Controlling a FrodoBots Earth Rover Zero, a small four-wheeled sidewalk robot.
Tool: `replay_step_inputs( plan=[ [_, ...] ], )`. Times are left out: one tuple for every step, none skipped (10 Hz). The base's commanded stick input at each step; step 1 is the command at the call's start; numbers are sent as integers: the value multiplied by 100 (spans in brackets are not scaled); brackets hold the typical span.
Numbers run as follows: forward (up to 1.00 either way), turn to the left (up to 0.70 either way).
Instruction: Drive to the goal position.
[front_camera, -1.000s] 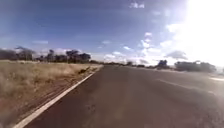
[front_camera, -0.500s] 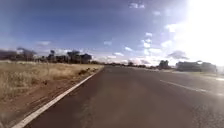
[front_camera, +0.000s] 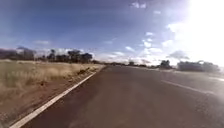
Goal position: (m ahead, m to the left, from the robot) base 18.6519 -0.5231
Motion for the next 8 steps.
replay_step_inputs(
  plan=[
    [50,41],
    [50,17],
    [50,0],
    [50,0],
    [50,0],
    [50,0],
    [50,0],
    [50,0]
  ],
)
